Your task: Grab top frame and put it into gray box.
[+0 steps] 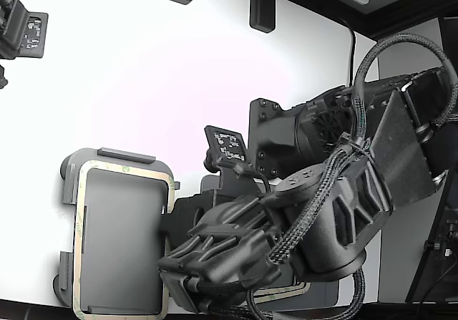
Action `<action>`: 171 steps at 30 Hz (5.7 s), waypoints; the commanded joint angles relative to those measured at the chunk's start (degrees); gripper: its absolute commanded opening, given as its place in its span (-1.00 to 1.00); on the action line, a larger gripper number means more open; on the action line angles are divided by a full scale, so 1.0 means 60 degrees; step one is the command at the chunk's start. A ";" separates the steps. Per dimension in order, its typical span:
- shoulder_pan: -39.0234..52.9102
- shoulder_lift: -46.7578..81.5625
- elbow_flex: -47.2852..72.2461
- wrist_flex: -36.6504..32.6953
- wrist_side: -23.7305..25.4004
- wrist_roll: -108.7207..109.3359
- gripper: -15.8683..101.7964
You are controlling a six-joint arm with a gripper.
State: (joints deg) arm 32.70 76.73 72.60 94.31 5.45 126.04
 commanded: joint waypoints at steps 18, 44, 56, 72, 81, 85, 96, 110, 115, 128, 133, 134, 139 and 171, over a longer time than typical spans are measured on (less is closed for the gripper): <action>-0.0425 0.0205 -0.0015 0.0103 -0.0161 -0.0264 -0.95; -0.0601 0.0234 0.0190 0.0103 -0.0366 -0.0293 -0.95; -0.0674 0.0278 0.0234 0.0103 -0.0483 -0.0483 -0.95; -0.0776 0.0044 0.0205 0.0103 -0.0571 -0.0615 -0.95; -0.0776 -0.0059 0.0176 0.0103 -0.0615 -0.0601 -0.95; -0.0776 -0.0088 0.0146 0.0103 -0.0601 -0.0674 -0.95; -0.0791 -0.0220 0.0029 0.0103 -0.0571 -0.0718 -0.95; -0.0806 -0.0161 0.0190 0.0103 -0.0542 -0.0571 -0.95; -0.0806 -0.0190 0.0132 0.0103 -0.0571 -0.0586 -0.95; -0.0820 -0.0308 0.0000 0.0088 -0.0659 -0.0659 -0.87; -0.0835 -0.0425 -0.0205 0.0015 -0.0469 -0.0791 0.30; -0.0850 -0.0469 -0.0308 0.0015 -0.0439 -0.0806 0.95; -0.0864 -0.0454 -0.0835 0.0073 -0.0146 -0.1069 0.97; -0.5874 1.1470 0.9346 -0.6240 -0.0146 -1.9512 0.97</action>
State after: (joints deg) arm 0.44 137.90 122.70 58.54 6.33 16.00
